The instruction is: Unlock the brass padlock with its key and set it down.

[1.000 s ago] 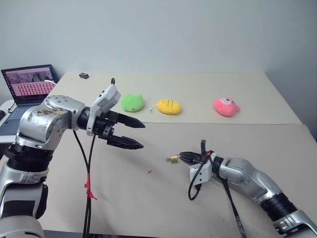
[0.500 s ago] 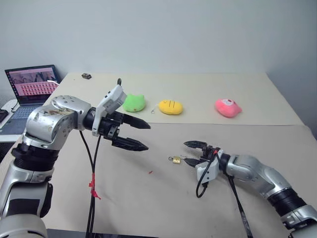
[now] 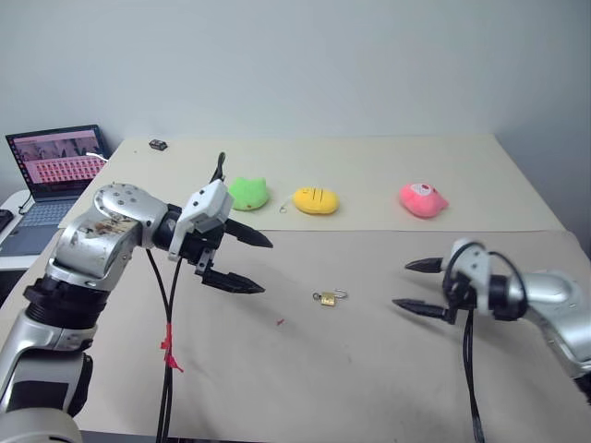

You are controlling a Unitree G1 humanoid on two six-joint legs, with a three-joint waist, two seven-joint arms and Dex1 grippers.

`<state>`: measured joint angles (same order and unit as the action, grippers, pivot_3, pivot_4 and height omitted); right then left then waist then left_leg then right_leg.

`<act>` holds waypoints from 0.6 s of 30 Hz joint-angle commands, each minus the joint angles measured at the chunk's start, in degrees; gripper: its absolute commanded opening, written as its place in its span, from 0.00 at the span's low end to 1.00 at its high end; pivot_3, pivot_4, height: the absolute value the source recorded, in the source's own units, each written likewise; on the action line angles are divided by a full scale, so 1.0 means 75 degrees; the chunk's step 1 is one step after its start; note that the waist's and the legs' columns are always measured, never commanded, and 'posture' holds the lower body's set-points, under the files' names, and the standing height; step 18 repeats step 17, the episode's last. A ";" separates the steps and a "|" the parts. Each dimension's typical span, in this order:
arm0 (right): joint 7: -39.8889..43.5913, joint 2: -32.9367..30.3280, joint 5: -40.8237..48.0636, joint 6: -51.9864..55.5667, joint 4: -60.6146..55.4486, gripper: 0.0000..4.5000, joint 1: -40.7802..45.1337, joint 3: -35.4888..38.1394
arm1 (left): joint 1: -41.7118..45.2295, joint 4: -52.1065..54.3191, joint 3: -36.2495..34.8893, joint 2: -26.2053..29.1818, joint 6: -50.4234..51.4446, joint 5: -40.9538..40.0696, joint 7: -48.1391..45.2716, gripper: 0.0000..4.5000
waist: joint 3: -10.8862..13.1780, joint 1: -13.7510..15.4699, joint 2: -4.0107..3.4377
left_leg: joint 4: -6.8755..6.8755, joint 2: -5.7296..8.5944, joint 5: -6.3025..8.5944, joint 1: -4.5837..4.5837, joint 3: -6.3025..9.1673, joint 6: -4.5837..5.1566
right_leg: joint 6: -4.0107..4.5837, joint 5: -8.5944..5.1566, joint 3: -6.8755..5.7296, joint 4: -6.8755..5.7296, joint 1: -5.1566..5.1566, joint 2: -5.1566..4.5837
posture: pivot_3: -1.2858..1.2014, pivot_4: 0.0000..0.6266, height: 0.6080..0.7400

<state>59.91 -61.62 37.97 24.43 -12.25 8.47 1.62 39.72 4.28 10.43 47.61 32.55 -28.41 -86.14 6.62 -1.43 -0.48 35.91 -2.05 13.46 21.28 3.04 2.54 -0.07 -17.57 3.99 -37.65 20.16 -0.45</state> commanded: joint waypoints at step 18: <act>-0.0399 -0.0333 0.2060 0.2722 -0.2090 0.99 0.0017 0.1821 | -0.0729 0.0088 -0.1411 -0.0161 -0.0012 -0.0430 0.1263 1.00 | 0.0001 0.0096 0.0007 | -0.0014 -0.0007 -0.0002 -0.0003 -0.0017 -0.0004 | -0.0045 -0.0022 -0.0004 0.0076 -0.0002 -0.0015 | 0.52 0.24 0.39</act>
